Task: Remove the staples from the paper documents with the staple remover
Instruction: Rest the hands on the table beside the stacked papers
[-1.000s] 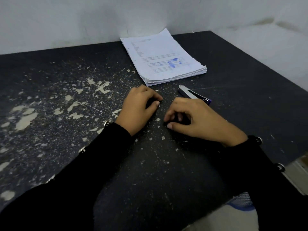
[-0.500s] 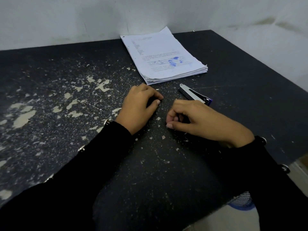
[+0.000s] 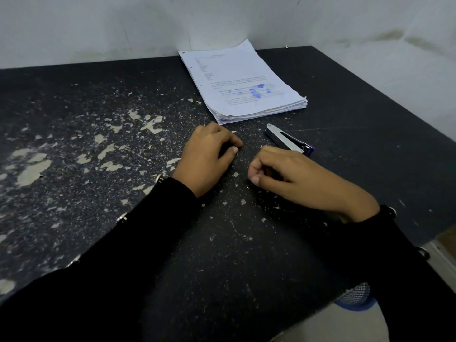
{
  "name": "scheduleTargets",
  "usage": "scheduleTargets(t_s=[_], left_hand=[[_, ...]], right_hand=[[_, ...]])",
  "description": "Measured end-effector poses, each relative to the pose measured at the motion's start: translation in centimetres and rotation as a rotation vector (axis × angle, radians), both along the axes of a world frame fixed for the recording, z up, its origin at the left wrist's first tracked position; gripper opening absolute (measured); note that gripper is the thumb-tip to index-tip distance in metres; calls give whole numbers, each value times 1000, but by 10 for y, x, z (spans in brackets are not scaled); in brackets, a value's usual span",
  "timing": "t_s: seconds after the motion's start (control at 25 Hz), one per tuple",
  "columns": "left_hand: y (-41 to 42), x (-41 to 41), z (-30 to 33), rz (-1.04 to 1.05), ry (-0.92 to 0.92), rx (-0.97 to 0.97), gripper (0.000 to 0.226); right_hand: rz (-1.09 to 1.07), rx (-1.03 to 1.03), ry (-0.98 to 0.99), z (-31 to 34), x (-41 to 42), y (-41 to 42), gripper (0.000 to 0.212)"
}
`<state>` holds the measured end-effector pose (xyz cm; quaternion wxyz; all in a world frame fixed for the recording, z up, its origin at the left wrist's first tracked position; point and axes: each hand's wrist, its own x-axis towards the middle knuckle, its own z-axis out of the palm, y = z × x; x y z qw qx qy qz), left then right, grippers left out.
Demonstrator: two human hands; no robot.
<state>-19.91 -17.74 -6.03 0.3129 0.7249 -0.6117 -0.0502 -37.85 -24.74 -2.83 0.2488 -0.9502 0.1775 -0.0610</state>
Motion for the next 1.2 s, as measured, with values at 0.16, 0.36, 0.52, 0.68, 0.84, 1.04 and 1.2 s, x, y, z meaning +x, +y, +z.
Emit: scheduleTargets(t_s=[0.16,0.36,0.52,0.68,0.84,1.04,1.2], left_hand=[[-1,0,-1,-2,4,-4,19],[-2,2,-3,-13,2,-2,18],[-2,1,-3,-8,5,-1,19],[-1,0,-1,-5,5,-4,20],[0,0,0,3,7,1,20],[0,-1,1,1,7,6,20],[0,0,0,1,9,3,20]], right_hand=[[46,-34,36,5,2,-3,7],[52,-75,80,6,5,-2,3],[34,-14,97,3,5,2,4],[14,8,80,2,4,4,7],[2,22,64,7,0,4,5],[-5,-1,62,6,-1,4,6],[-21,-28,52,5,0,5,14]])
